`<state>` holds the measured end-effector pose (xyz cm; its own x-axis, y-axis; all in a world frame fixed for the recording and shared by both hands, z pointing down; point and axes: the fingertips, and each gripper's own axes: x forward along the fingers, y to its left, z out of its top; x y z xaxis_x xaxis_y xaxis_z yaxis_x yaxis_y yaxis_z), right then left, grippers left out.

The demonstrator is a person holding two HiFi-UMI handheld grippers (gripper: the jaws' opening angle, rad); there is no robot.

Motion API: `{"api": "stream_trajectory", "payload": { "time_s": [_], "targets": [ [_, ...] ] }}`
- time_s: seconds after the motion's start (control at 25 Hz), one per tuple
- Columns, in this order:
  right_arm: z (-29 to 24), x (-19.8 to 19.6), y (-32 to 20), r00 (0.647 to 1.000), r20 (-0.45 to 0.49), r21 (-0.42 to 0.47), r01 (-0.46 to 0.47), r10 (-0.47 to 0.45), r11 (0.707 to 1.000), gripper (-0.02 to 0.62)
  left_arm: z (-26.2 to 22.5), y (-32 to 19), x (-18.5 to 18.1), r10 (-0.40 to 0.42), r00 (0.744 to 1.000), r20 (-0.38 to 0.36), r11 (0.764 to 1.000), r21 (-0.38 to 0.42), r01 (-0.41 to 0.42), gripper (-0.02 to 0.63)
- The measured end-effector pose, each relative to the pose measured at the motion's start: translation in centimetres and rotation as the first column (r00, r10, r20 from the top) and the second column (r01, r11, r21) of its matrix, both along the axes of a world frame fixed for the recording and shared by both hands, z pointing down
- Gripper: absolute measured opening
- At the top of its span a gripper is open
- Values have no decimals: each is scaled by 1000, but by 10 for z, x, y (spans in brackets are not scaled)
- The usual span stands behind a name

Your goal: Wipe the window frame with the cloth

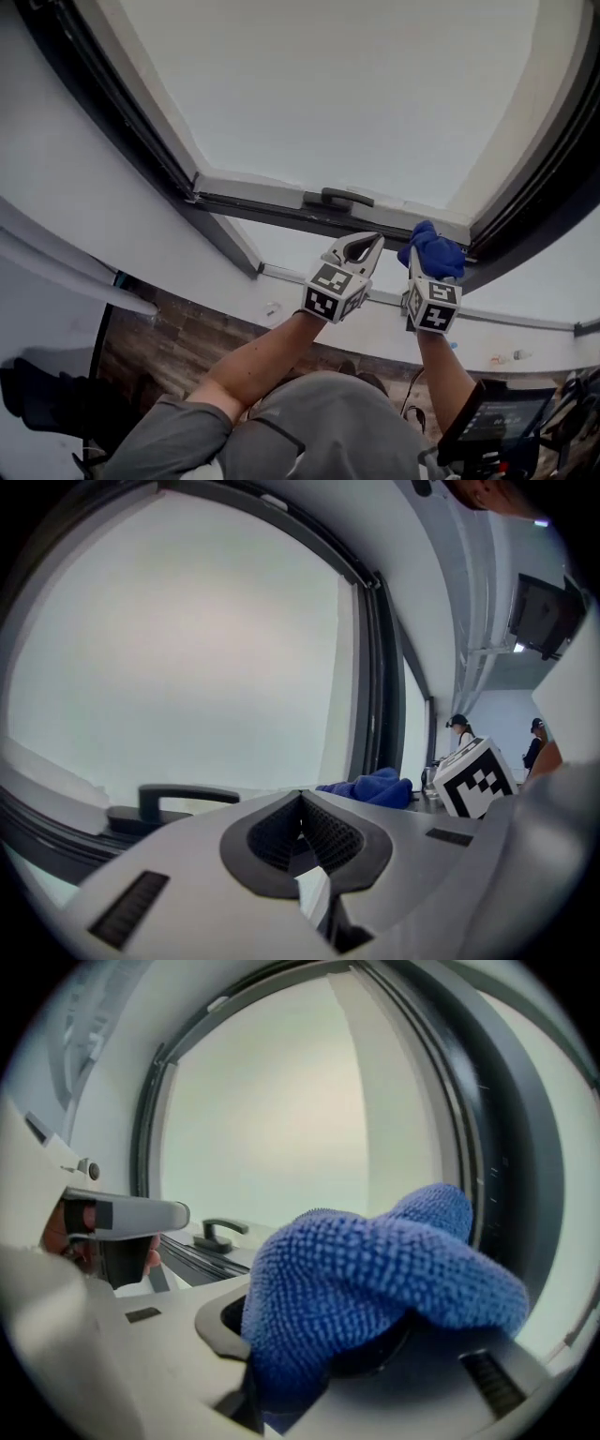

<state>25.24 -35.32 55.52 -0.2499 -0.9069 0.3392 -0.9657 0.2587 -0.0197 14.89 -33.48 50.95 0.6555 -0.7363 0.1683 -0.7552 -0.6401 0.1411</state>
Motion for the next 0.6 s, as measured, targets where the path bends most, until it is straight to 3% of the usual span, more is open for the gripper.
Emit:
{"api": "stream_trajectory", "payload": {
  "time_s": [0.12,0.28,0.4,0.6],
  "targets": [
    [-26,-77,-17,987,23,34,161,-162,986,158,-18,-6,-62,-132,991,-1,991,31,132,5],
    [-65,-174,-13,934,58,58,348,-352,936,158,-48,3,-143,-296,955,-23,953,51,297,5],
    [-105,-247,-8,874,64,95,476,-482,874,158,-80,17,-212,-426,904,-45,901,75,428,5],
    [-184,-364,5,741,73,182,649,-668,739,158,-152,42,-328,-600,799,-48,789,128,601,5]
  ]
}}
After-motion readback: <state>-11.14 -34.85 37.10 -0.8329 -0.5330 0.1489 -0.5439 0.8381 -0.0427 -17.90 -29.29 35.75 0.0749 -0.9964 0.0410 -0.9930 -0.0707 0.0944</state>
